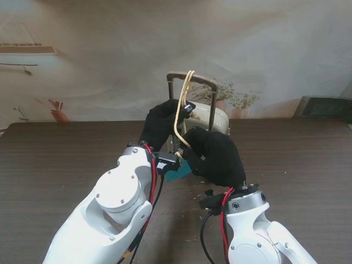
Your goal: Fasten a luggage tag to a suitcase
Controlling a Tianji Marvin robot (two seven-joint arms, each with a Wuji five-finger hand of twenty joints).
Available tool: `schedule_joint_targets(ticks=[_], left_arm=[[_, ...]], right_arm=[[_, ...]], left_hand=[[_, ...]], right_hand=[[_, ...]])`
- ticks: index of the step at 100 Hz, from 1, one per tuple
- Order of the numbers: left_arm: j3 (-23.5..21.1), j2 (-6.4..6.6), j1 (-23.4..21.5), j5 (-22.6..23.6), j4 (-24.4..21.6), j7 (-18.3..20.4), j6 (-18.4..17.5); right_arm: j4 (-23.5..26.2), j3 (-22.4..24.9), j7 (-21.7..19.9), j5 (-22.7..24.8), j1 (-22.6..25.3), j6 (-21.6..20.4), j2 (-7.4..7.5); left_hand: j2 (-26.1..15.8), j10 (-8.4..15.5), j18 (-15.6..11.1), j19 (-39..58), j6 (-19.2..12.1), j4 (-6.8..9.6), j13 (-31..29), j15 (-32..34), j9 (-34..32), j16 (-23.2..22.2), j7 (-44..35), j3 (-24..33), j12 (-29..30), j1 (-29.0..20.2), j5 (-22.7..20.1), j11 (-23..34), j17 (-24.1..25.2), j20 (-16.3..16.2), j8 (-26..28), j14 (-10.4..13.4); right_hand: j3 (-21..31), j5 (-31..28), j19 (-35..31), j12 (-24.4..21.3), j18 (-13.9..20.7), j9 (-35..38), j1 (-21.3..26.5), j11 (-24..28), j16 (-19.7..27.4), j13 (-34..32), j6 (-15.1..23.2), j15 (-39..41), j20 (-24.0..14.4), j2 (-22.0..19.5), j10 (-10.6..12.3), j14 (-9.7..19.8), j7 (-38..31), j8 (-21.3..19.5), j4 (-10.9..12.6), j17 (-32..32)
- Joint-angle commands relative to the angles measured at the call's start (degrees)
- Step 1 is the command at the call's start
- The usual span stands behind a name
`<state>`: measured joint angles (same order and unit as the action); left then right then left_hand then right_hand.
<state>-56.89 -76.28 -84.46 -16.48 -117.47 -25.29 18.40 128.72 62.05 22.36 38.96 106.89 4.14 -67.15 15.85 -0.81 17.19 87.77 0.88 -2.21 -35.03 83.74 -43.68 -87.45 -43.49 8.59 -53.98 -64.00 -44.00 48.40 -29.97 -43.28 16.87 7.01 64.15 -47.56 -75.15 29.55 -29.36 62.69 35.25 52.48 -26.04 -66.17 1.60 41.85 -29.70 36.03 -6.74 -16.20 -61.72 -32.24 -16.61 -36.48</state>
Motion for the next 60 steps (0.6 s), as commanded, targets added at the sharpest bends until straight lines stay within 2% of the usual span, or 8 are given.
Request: schedule_joint_targets(ticks=[1,17,24,28,29,30,33,60], left_arm=[[-0.56,0.42,-0.50,1.18,-1.76,1.19,0.62],[-1.69,0.71,-1.43,3.72,-2.47,1.57,2.47],[-1.97,0.80,-1.57,4.78,-2.32,1.68,2.89],[-2.10,0.84,-1.70,5.12,-2.31,1.76,3.07],[-2.13,0.85,-1.73,5.17,-2.31,1.77,3.10],[-2.16,0.86,-1.77,5.22,-2.32,1.79,3.13],[-2.27,0.91,-1.90,5.28,-2.38,1.87,3.17],[-3.35,1.54,-3.52,5.47,-4.40,2.97,3.09]], right_arm=[[-0.88,0.11,-0.29,-0.34,-0.08,0.61,-0.24],[-1.57,0.06,1.60,-0.53,-0.02,0.17,-0.60],[-1.85,-0.09,3.24,-0.47,-0.12,-0.25,-0.90],[-2.10,-0.27,4.61,-0.45,-0.30,-0.51,-1.17],[-2.17,-0.32,4.96,-0.44,-0.35,-0.56,-1.24],[-2.23,-0.37,5.31,-0.43,-0.40,-0.62,-1.30],[-2.47,-0.51,6.49,-0.38,-0.60,-0.79,-1.53],[-4.08,-1.29,11.29,-0.55,-2.38,1.18,-2.80]], left_hand=[[1.23,-7.62,1.84,-0.37,1.03,-0.13,3.09,-0.96,-6.42,-2.51,0.32,1.68,1.38,-0.09,-3.95,-1.66,0.63,-0.38,-1.36,12.53],[1.87,-8.62,3.33,-1.01,3.66,-0.21,1.63,-2.89,-8.15,-2.51,1.76,2.78,2.87,-0.33,-5.27,-3.01,0.86,-0.69,-2.10,8.40],[3.60,-9.03,4.09,-1.15,4.97,-0.78,-5.63,-16.01,-10.23,-2.08,2.29,6.06,4.51,0.93,-6.62,-3.62,0.34,-0.29,-2.81,-6.51],[4.19,-9.35,4.47,-1.11,5.46,-0.97,-7.53,-19.22,-10.92,-1.81,2.42,7.19,5.03,1.23,-7.10,-3.93,0.11,-0.06,-3.02,-9.81],[4.58,-9.51,4.64,-1.07,5.75,-1.06,-2.98,-19.01,-11.39,-2.34,2.41,7.86,5.31,1.45,-7.41,-4.07,-0.09,0.11,-3.14,-25.46],[4.73,-9.59,4.67,-1.04,5.84,-1.11,-0.84,-18.04,-11.59,-2.42,2.43,8.10,5.43,1.54,-7.51,-4.12,-0.17,0.19,-3.20,-31.70],[5.13,-9.84,4.88,-0.97,6.09,-1.17,1.98,-16.31,-12.09,-2.50,2.32,8.71,5.70,1.65,-7.82,-4.21,-0.29,0.33,-3.18,-38.15],[4.70,-10.35,4.76,-1.50,6.02,-1.49,7.75,-13.37,-11.44,-2.51,1.25,9.19,5.37,1.32,-7.32,-3.69,0.60,0.68,-0.72,-43.10]], right_hand=[[-0.78,-0.75,-0.52,0.84,-0.11,0.28,2.36,0.10,1.00,-0.08,2.03,-0.77,-0.08,-1.69,-0.48,0.54,-1.98,-0.19,0.42,0.50],[-1.43,-0.19,-0.59,0.78,-0.09,0.22,2.45,0.35,0.96,0.01,3.10,-0.63,-0.17,-2.37,-0.37,0.57,-2.45,0.10,0.48,0.57],[-1.67,0.20,-0.65,0.80,-0.03,0.21,2.51,0.56,0.93,-0.03,3.75,-0.50,-0.22,-2.65,-0.24,0.59,-2.78,0.03,0.54,0.51],[-1.70,0.43,-0.71,0.83,-0.05,0.20,2.53,0.70,0.90,-0.07,4.03,-0.39,-0.25,-2.73,-0.24,0.56,-2.96,-0.04,0.56,0.46],[-1.71,0.50,-0.73,0.83,-0.04,0.20,2.53,0.75,0.90,-0.05,4.05,-0.37,-0.25,-2.77,-0.24,0.55,-3.00,-0.06,0.57,0.45],[-1.71,0.57,-0.78,0.85,-0.03,0.21,2.54,0.81,0.89,-0.07,4.06,-0.33,-0.27,-2.78,-0.23,0.59,-3.07,-0.08,0.57,0.40],[-1.68,0.65,-0.85,0.86,-0.02,0.21,2.56,0.94,0.86,-0.17,4.16,-0.20,-0.30,-2.82,-0.23,0.62,-3.25,-0.14,0.59,0.34],[-1.48,1.79,-1.31,0.52,-0.30,-0.32,2.44,1.90,0.85,0.07,4.20,0.44,-0.32,-3.16,-0.55,0.40,-4.42,0.29,0.47,0.51]])
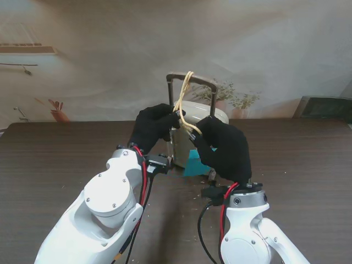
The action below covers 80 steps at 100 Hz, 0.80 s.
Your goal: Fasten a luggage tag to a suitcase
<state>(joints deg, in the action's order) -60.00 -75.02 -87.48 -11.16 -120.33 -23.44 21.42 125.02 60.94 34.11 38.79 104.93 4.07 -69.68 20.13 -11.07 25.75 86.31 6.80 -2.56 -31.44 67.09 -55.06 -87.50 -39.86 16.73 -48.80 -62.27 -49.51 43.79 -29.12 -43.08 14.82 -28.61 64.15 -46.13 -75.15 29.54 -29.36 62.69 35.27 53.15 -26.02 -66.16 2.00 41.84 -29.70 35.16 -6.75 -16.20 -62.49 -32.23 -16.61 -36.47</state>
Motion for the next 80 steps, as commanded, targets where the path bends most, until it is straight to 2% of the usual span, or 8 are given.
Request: schedule_joint_targets(ticks=[1,4,7,27,43,53,60,80], left_arm=[[-0.30,0.31,-0.58,0.13,-1.66,1.17,0.06],[-0.47,0.39,-0.80,0.06,-1.98,1.31,0.02],[-0.64,0.45,-1.00,-0.09,-2.29,1.40,-0.03],[-1.63,0.77,-2.15,0.04,-3.95,1.64,-0.13],[-2.65,1.46,-2.96,2.06,-4.90,3.25,0.21],[-3.10,1.56,-3.18,3.03,-5.18,3.34,0.51],[-3.34,1.63,-3.31,3.88,-5.30,3.33,0.56],[-3.84,1.80,-3.62,4.46,-5.80,3.51,0.50]], right_arm=[[-0.43,-0.21,-0.45,-0.42,-0.45,1.44,-0.30],[-0.61,-0.28,-0.45,-0.53,-0.52,1.89,-0.34],[-0.85,-0.39,-0.42,-0.71,-0.62,2.14,-0.40],[-2.13,-0.92,-2.30,-1.49,-1.39,4.15,-0.27],[-3.07,-1.03,-4.16,-2.60,-1.96,5.44,-0.16],[-2.80,-0.73,-6.83,-3.53,-1.75,6.51,0.22],[-2.46,-0.39,-8.86,-3.99,-1.49,6.92,0.60],[-1.76,0.43,-10.73,-3.07,-0.34,7.04,1.24]], left_hand=[[0.35,-0.08,-3.86,-0.09,0.08,-1.11,4.93,3.75,0.05,-2.45,-2.38,0.88,0.15,-0.47,-1.79,0.97,-0.15,0.49,1.48,-8.18],[0.13,-0.07,-4.00,-0.19,-0.04,-1.00,10.56,5.20,0.24,-2.46,-2.41,0.50,0.06,-0.74,-1.65,1.09,0.04,0.45,1.86,-10.80],[0.00,-0.05,-4.06,-0.25,-0.06,-0.96,13.66,5.70,0.37,-2.46,-2.66,0.29,-0.01,-0.86,-1.42,1.19,0.20,0.43,2.31,-11.31],[-1.57,0.28,-4.53,-0.62,-1.25,-1.00,14.72,5.93,1.53,-2.46,-5.96,-1.16,-0.62,-1.67,1.00,2.21,0.85,0.22,7.32,-11.38],[-6.31,0.73,-5.72,-1.92,-2.07,0.09,16.67,5.38,5.30,-2.46,-10.46,-8.17,-2.10,-5.77,6.48,4.75,3.10,-1.31,16.07,-11.38],[-6.18,0.02,-5.58,-1.72,-1.45,0.21,16.33,5.48,5.03,-2.46,-10.74,-8.46,-1.87,-6.32,6.55,4.91,2.99,-1.60,16.46,-11.38],[-5.70,-0.43,-5.12,-1.50,-1.04,0.42,15.69,5.66,4.23,-2.46,-10.10,-8.57,-1.24,-6.56,5.81,4.79,2.27,-1.84,15.61,-11.38],[-5.39,-0.75,-4.62,-1.67,-0.74,0.56,15.48,5.43,3.77,-2.46,-8.24,-8.48,-0.51,-6.21,4.56,4.50,2.00,-1.71,13.22,-11.38]], right_hand=[[-1.48,0.37,-1.31,0.51,-0.33,-0.35,2.40,1.24,0.83,0.08,3.78,0.46,-0.31,-2.35,-0.54,0.38,-3.67,0.32,0.47,0.54],[-1.49,0.38,-1.34,0.45,-0.35,-0.39,2.41,1.27,0.85,0.12,3.75,0.50,-0.30,-2.39,-0.58,0.33,-3.74,0.41,0.46,0.59],[-1.49,0.38,-1.33,0.38,-0.38,-0.40,2.47,1.32,0.87,0.18,3.69,0.52,-0.28,-2.34,-0.64,0.26,-3.80,0.51,0.46,0.70],[-1.75,1.32,-0.76,-0.18,-0.23,-1.39,2.57,0.95,1.27,1.58,3.22,0.09,0.08,-2.80,-1.11,-0.02,-2.86,2.25,0.45,2.02],[-2.44,3.94,0.53,-0.90,-0.07,-3.47,2.04,-0.52,2.04,3.82,0.17,-1.25,0.62,-2.88,-2.23,-0.61,1.49,8.86,0.52,4.33],[0.50,7.92,2.74,-0.62,0.52,-8.40,-3.96,-1.99,2.68,8.05,-4.56,-3.61,0.94,-1.16,-3.14,-1.06,9.14,14.23,1.00,8.24],[2.63,8.85,4.91,-1.19,1.22,-12.57,-10.28,-3.18,3.07,11.85,-7.50,-5.34,0.84,-2.24,-3.71,-1.18,20.55,7.94,8.23,11.42],[-2.12,13.02,8.91,-3.25,2.37,-19.48,-16.55,-6.23,4.24,18.57,-10.34,-8.75,1.71,-3.51,-4.61,-1.18,26.31,10.80,7.86,16.40]])
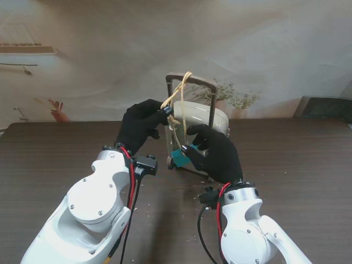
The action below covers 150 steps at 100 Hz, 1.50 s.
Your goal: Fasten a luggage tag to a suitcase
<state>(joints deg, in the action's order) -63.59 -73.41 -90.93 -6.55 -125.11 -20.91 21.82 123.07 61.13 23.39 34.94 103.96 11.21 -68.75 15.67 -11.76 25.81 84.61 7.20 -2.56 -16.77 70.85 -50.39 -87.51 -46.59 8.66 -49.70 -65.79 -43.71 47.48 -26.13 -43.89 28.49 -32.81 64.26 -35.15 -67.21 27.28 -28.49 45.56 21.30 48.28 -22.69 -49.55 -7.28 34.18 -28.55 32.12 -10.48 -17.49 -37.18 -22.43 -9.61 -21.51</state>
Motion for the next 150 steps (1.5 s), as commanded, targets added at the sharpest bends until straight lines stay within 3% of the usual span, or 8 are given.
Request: schedule_joint_targets(ticks=[1,19,43,55,74,100,138,150], left_arm=[[-0.27,0.21,-0.19,-0.14,-1.05,1.02,0.08],[-0.48,0.09,-0.37,-1.13,-1.67,0.61,-0.08],[-1.51,0.41,-1.35,-0.24,-3.49,1.62,2.02],[-1.86,0.61,-1.80,2.39,-4.00,2.03,3.43],[-2.29,0.88,-1.78,2.72,-3.95,2.82,3.33],[-2.23,0.99,-1.51,2.08,-3.60,3.28,2.80],[-1.49,0.99,-1.17,0.93,-2.60,3.90,2.91],[-1.45,0.93,-1.03,0.47,-2.30,3.97,3.30]], right_arm=[[0.20,0.28,0.05,0.90,0.68,-0.10,0.32],[0.71,1.29,1.11,2.63,1.86,0.22,0.36],[-0.27,2.31,4.06,7.06,1.41,4.60,0.12],[-1.27,2.60,1.83,9.75,-0.33,8.14,0.66],[-4.37,1.97,0.39,11.63,-4.35,10.99,0.87],[-7.64,0.81,-0.57,11.74,-9.80,10.77,0.84],[-15.52,-2.45,-1.92,7.03,-17.77,10.87,-0.04],[-18.34,-3.46,-1.65,6.35,-19.53,11.02,-0.29]], left_hand=[[-0.91,-0.04,-4.68,0.02,-1.17,0.56,0.82,1.66,-0.89,-2.45,-1.54,-0.43,0.41,-2.68,-1.31,0.80,-0.99,-0.90,-0.45,-7.18],[-1.05,0.05,-4.76,-0.32,-1.01,0.56,1.01,1.49,-0.73,-2.45,-1.47,-0.48,0.49,-2.67,-1.27,0.72,-0.36,-0.81,-0.58,-7.18],[-2.20,0.19,-4.94,-0.88,-1.17,0.35,1.82,1.01,0.30,-2.45,-2.10,-1.07,0.54,-2.71,-0.46,0.74,0.63,-0.82,0.22,-7.18],[-2.49,0.41,-5.16,-1.00,-1.41,0.37,1.96,0.95,0.63,-2.45,-2.25,-1.50,0.52,-2.75,-0.17,0.83,0.80,-0.91,0.41,-7.18],[-2.53,0.30,-5.40,-1.02,-1.32,0.58,2.11,0.82,0.75,-2.45,-1.78,-2.02,0.68,-3.00,-0.22,0.77,0.87,-1.05,-0.15,-7.18],[-2.44,0.26,-5.41,-1.12,-1.11,0.83,2.06,0.78,0.66,-2.45,-1.16,-2.44,0.75,-3.23,-0.52,0.75,0.94,-1.14,-0.94,-7.18],[-2.58,0.24,-5.43,-1.27,-1.18,0.99,2.11,0.71,0.73,-2.45,-0.79,-2.94,0.84,-3.23,-0.59,0.71,1.10,-1.21,-1.37,-7.18],[-2.63,0.24,-5.44,-1.31,-1.22,1.04,2.14,0.70,0.75,-2.45,-0.69,-3.06,0.87,-3.28,-0.67,0.69,1.13,-1.24,-1.50,-7.18]], right_hand=[[-2.70,1.99,1.19,-1.19,1.51,-2.42,-2.58,-1.50,0.95,2.07,-1.15,-1.20,0.59,-0.50,-0.94,0.08,1.26,1.31,0.85,1.56],[-4.53,0.54,1.52,-1.71,1.21,-2.27,-4.03,-1.61,0.93,2.30,-0.93,-1.18,0.45,-1.60,-1.33,-0.34,0.72,1.71,0.67,1.83],[-4.61,1.18,3.39,-2.30,1.27,-4.22,-4.12,-2.20,1.56,4.90,-2.42,-2.48,1.09,-1.81,-2.91,-1.30,-0.06,0.76,0.80,4.82],[-8.17,6.23,10.27,-6.44,4.16,-12.15,-5.80,-8.21,4.43,13.12,-7.09,-9.31,4.40,-3.36,-4.66,-1.09,7.87,5.87,0.65,12.07],[-10.24,8.01,18.34,-11.06,6.69,-18.17,-6.32,-18.68,8.12,19.64,-11.14,-18.43,8.40,-4.15,-6.55,-1.30,15.24,13.77,0.88,17.65],[-10.61,6.49,19.03,-12.32,6.75,-18.90,-6.72,-21.86,9.38,19.63,-11.30,-21.28,9.03,-4.45,-6.55,-1.10,16.87,15.40,0.84,17.60],[-8.07,5.12,17.87,-9.57,6.30,-15.88,-5.79,-15.85,8.02,17.57,2.36,-19.53,8.08,-3.81,-2.49,0.42,3.70,7.04,0.72,15.58],[-5.98,2.18,16.30,-9.44,5.84,-12.25,-4.95,-15.27,7.58,15.53,11.07,-17.78,7.49,-2.77,-1.50,0.77,0.42,5.79,0.85,13.33]])
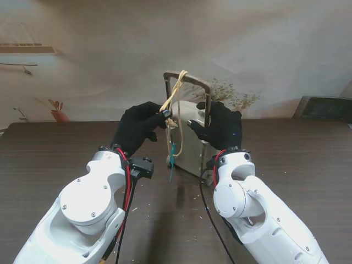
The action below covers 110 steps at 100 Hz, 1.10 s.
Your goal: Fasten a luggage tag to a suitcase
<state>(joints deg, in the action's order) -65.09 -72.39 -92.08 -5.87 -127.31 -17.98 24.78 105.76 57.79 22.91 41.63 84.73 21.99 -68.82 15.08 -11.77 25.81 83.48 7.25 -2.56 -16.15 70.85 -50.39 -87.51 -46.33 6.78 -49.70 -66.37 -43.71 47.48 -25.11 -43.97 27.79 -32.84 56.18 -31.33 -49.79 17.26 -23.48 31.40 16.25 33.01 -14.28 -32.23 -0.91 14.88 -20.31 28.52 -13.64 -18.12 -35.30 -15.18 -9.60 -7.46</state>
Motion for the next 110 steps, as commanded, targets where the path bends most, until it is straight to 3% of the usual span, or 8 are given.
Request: schedule_joint_targets(ticks=[1,18,30,60,83,87,90,110], left_arm=[[0.04,-0.09,0.13,-0.23,-0.07,1.07,0.37],[-0.21,-0.02,-0.20,-0.84,0.33,1.32,0.25],[-0.69,0.06,-1.33,-1.15,0.28,1.29,-0.02],[-2.67,0.52,-6.61,-0.18,-1.31,0.93,-1.25],[-3.46,0.76,-8.28,1.13,-0.96,0.88,-2.11],[-3.43,0.80,-8.32,1.56,-0.69,0.97,-2.09],[-3.44,0.84,-8.36,1.82,-0.51,1.06,-2.09],[-3.78,1.15,-9.50,2.35,-0.22,1.91,-2.11]], right_arm=[[-1.24,-0.20,-1.22,-0.39,-0.40,0.28,-0.23],[-3.96,-1.12,-0.31,-0.55,-1.32,0.51,-0.54],[-4.85,-1.59,1.05,-0.49,-1.24,0.16,-0.77],[-6.08,-2.54,2.40,0.09,-1.55,-0.57,-0.96],[-6.74,-3.18,2.27,0.14,-1.88,-0.48,-0.98],[-6.94,-3.28,2.31,0.10,-1.99,-0.50,-1.01],[-7.10,-3.34,2.36,0.02,-2.08,-0.52,-1.05],[-7.73,-3.68,2.40,-0.20,-2.46,-0.41,-1.13]], left_hand=[[-2.04,0.25,-5.44,-0.18,-1.25,1.05,1.51,0.70,0.74,-2.45,-0.95,-1.17,0.88,-2.72,-0.66,0.69,0.12,-1.16,-0.80,-7.15],[-2.11,0.23,-5.40,-0.23,-1.21,1.10,1.52,0.70,0.78,-2.45,-1.05,-1.28,0.92,-2.85,-0.62,0.66,0.16,-1.19,-0.73,-7.15],[-2.24,0.22,-5.41,-0.32,-1.25,1.13,1.59,0.69,0.80,-2.45,-1.83,-1.38,0.89,-3.12,-0.38,0.66,0.28,-1.22,0.10,-7.15],[-0.61,-1.12,-3.31,-0.49,0.35,1.23,0.13,0.04,-1.89,-2.45,-2.02,-0.64,2.51,-3.77,-2.06,-0.84,-0.77,-1.31,0.88,-7.15],[7.54,-1.40,-2.53,2.39,1.71,-1.32,-6.06,-0.63,-9.68,-2.40,2.65,14.17,7.30,4.05,-9.06,-6.23,-4.42,0.69,-6.15,-7.15],[8.75,-1.07,-2.87,2.86,1.58,-1.99,-21.75,-9.17,-10.90,5.12,3.09,16.74,8.11,5.55,-9.98,-7.14,-4.83,0.89,-6.97,5.67],[9.40,-0.86,-3.29,3.20,1.47,-2.23,-26.68,-12.87,-11.61,7.08,3.49,17.94,8.58,6.27,-10.39,-7.70,-5.11,0.97,-7.50,9.49],[9.85,-0.63,-3.65,3.67,1.27,-2.75,-30.60,-18.14,-12.24,1.21,4.23,19.34,8.99,7.08,-11.05,-8.42,-5.36,1.38,-7.62,11.39]], right_hand=[[2.26,-2.02,-1.22,0.58,0.74,2.17,0.19,0.01,-0.85,-1.95,5.26,1.64,-0.77,0.93,1.64,1.37,-1.71,-1.53,0.84,-0.85],[7.13,-9.22,-3.65,0.66,0.02,7.87,1.68,0.21,-1.26,-5.46,9.22,3.85,-0.91,1.80,2.73,1.42,-4.14,-2.10,1.29,-3.38],[7.44,-11.90,-7.01,1.05,-0.62,13.04,6.11,0.83,-2.07,-9.70,10.92,6.52,-0.59,4.16,3.95,1.54,-10.71,5.49,-6.02,-6.20],[7.17,-14.73,-10.65,1.29,-1.37,19.77,9.93,2.16,-2.98,-15.08,11.18,9.05,-1.17,5.88,5.10,2.08,-17.51,7.01,-7.64,-10.21],[7.06,-15.47,-11.27,1.32,-1.44,21.52,11.27,2.52,-3.18,-16.00,10.91,9.41,-1.13,6.00,5.48,2.19,-18.60,7.28,-7.71,-10.84],[7.00,-15.55,-11.36,1.32,-1.39,21.80,11.55,2.57,-3.23,-16.17,10.96,9.50,-1.12,5.93,5.65,2.29,-18.80,7.37,-7.72,-10.93],[6.96,-15.60,-11.45,1.32,-1.42,21.98,11.74,2.59,-3.27,-16.31,11.03,9.57,-1.12,5.89,5.78,2.28,-18.91,7.45,-7.71,-11.05],[7.01,-16.32,-11.85,1.30,-1.37,22.98,13.51,2.67,-3.44,-16.96,11.00,9.88,-1.13,5.40,5.94,2.35,-19.48,7.76,-7.54,-11.50]])
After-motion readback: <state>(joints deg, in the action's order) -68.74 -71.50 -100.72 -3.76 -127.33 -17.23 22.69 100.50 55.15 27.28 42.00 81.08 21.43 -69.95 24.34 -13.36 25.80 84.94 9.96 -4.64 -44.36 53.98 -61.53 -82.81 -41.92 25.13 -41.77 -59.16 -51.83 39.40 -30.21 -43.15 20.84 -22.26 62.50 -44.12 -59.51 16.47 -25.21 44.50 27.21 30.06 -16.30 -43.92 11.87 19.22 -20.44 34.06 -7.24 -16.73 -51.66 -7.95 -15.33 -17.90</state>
